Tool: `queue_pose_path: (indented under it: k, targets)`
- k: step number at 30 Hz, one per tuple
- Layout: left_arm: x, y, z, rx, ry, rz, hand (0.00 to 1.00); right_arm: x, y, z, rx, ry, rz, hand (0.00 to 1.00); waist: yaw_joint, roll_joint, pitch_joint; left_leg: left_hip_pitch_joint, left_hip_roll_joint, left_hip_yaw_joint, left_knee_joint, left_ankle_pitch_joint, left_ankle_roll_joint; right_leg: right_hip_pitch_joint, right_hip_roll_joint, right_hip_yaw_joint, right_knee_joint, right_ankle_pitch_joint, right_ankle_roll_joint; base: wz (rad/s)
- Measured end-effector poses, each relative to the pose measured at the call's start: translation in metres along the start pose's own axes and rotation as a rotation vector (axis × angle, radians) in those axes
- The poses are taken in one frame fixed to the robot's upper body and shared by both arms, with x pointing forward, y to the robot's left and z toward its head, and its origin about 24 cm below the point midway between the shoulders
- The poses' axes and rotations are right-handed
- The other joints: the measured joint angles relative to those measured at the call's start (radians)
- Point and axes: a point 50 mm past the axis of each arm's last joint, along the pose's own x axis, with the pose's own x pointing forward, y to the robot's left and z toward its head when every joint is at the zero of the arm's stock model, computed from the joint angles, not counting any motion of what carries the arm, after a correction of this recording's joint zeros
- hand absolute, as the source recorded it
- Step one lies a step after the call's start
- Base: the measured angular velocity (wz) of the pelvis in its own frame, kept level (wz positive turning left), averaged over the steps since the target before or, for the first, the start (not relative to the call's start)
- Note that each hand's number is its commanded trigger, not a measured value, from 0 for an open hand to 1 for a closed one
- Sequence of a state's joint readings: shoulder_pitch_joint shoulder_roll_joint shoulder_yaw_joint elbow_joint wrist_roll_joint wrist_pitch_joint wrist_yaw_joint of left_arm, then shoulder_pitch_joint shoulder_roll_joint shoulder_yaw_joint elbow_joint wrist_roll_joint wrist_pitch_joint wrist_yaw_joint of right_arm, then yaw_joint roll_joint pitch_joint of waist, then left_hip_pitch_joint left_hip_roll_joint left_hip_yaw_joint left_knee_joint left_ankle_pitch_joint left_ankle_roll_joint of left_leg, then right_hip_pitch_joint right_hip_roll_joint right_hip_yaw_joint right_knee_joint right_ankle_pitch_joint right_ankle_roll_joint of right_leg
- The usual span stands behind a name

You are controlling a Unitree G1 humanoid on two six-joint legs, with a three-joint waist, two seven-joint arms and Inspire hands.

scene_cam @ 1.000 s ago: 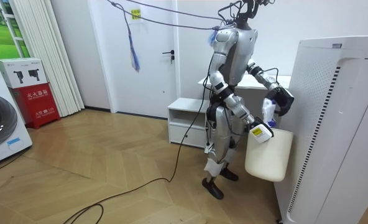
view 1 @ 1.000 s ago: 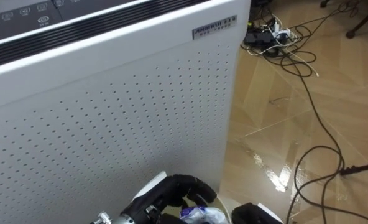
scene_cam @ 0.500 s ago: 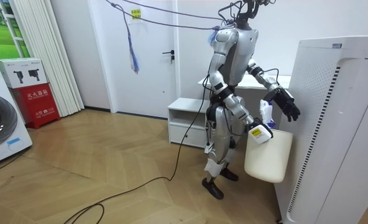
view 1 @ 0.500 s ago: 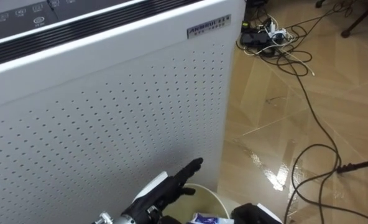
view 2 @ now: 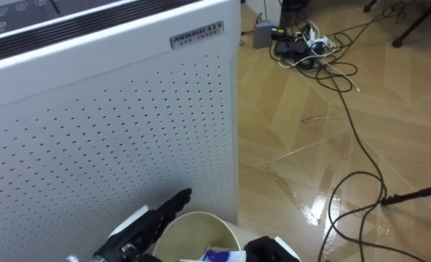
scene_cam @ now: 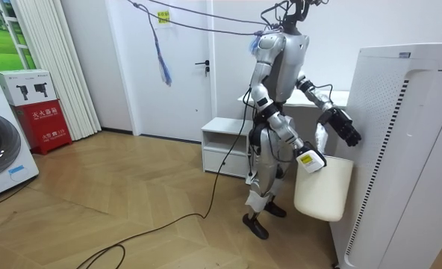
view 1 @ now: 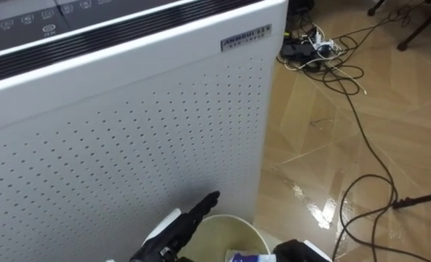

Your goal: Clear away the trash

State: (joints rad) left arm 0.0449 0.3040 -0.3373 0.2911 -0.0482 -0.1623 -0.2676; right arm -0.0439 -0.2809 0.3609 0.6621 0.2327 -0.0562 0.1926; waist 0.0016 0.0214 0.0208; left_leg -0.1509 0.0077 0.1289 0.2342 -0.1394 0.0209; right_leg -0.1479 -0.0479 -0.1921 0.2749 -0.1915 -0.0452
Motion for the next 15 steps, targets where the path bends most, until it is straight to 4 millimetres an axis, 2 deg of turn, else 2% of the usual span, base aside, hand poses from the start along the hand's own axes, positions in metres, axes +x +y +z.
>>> queue_pose_path:
  k: [2,6,10,13,15]
  targets:
    - [-0.006,-0.001,-0.011,-0.02,0.038,0.008,0.0,-0.005,-0.002,-0.012,0.024,0.025,-0.009,1.0,0.002,-0.005,-0.0039,0.01,0.0,0.0,0.001,0.0,0.0,0.016,0.002,-0.007,-0.015,0.003,0.002,0.11]
    - [-0.022,-0.002,-0.031,-0.061,0.113,0.04,0.0,-0.016,-0.008,-0.031,0.064,0.074,-0.045,1.0,0.006,-0.005,-0.0069,0.023,0.001,0.0,0.0,0.0,0.0,0.045,0.005,-0.008,-0.037,0.011,0.004,0.02]
    - [-0.029,-0.003,-0.038,-0.076,0.14,0.048,0.0,-0.024,-0.014,-0.041,0.054,0.107,-0.072,1.0,0.009,-0.001,-0.0087,0.022,0.001,-0.001,0.0,0.0,0.0,0.044,0.005,-0.007,-0.033,0.011,0.004,0.0]
    - [-0.034,-0.004,-0.047,-0.092,0.175,0.048,0.0,-0.029,-0.021,-0.044,0.046,0.118,-0.094,1.0,0.01,0.007,-0.0142,0.027,0.002,0.001,-0.009,0.0,0.0,0.045,0.006,-0.008,-0.033,0.011,0.003,-0.01]
    - [-0.047,-0.005,-0.058,-0.121,0.217,0.07,0.0,-0.034,-0.025,-0.05,0.052,0.135,-0.111,1.0,0.011,0.01,-0.0162,0.046,0.002,0.003,-0.026,0.0,0.0,0.049,0.008,-0.004,-0.036,0.011,0.003,-0.05]
